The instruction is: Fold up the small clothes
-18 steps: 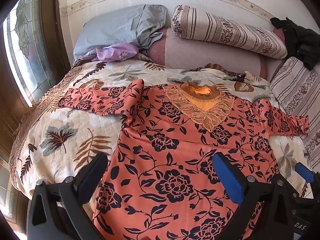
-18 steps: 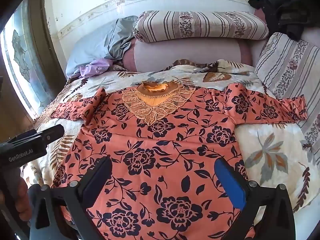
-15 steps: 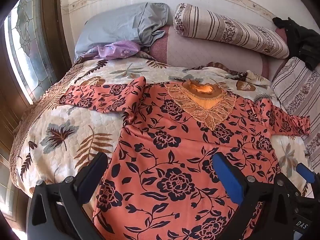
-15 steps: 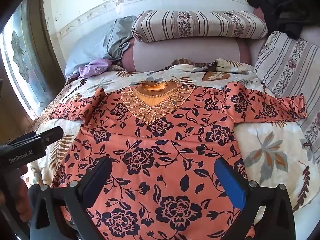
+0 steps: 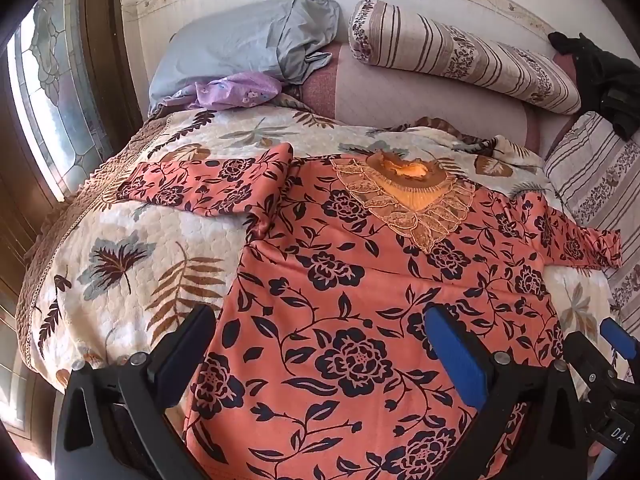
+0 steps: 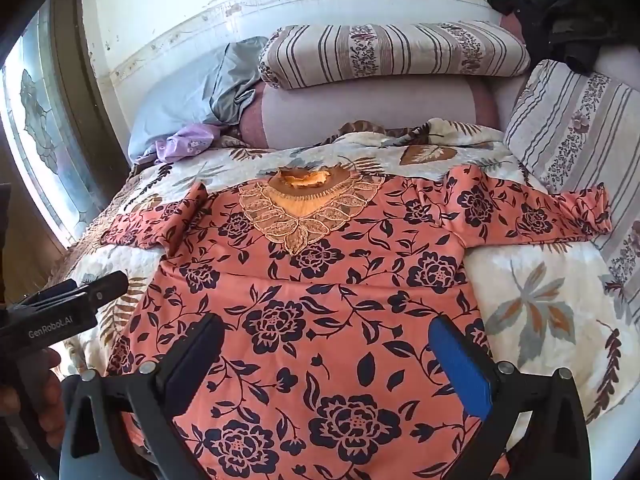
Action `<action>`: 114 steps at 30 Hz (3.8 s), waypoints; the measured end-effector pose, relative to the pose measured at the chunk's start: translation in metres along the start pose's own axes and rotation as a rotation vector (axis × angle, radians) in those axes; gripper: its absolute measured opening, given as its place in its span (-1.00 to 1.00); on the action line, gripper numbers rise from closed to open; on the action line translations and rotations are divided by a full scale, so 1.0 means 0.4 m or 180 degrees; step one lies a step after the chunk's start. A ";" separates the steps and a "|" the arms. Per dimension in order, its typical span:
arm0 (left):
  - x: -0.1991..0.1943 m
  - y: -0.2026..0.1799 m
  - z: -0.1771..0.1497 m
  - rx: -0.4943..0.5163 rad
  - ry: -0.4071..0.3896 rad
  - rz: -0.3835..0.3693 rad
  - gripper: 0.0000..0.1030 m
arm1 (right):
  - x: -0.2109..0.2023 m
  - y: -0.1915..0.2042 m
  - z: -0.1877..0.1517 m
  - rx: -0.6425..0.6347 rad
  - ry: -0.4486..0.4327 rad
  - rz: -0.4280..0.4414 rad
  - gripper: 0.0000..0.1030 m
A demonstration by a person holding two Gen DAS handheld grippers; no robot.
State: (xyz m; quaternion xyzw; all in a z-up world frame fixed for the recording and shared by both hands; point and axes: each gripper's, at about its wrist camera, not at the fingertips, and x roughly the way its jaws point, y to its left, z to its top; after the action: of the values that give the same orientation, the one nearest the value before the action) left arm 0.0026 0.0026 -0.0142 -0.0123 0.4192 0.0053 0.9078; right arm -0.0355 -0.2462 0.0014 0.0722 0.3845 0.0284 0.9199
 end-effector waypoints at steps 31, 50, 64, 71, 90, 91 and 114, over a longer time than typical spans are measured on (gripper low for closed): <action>0.012 -0.015 -0.004 0.0078 0.0016 0.0023 1.00 | 0.020 0.000 0.006 0.0030 0.0009 0.0043 1.00; 0.014 -0.028 0.002 0.0151 0.0032 0.0026 1.00 | 0.021 0.003 0.018 -0.0004 0.0011 0.0060 1.00; 0.024 -0.027 0.009 0.0151 0.0053 0.0042 1.00 | 0.037 0.005 0.026 0.0003 0.0011 0.0082 1.00; 0.031 -0.030 0.011 0.0158 0.0056 0.0051 1.00 | 0.045 0.002 0.027 0.0017 0.0017 0.0079 1.00; 0.259 0.059 -0.085 0.0039 0.0805 0.0330 1.00 | 0.132 -0.488 -0.040 0.1691 0.0143 0.0308 1.00; 0.269 0.055 -0.086 0.0057 0.0814 0.0335 1.00 | 0.129 -0.559 -0.042 0.1901 0.0053 0.0231 1.00; 0.307 0.073 -0.166 -0.0002 0.0359 0.0145 1.00 | 0.285 -1.000 0.369 0.1447 0.0082 -0.1311 -0.76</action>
State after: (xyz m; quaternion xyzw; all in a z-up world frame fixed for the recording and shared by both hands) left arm 0.0312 0.0301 -0.1513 -0.0033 0.4699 0.0254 0.8824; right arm 0.1483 -0.6454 -0.0384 0.1964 0.3992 -0.2444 0.8616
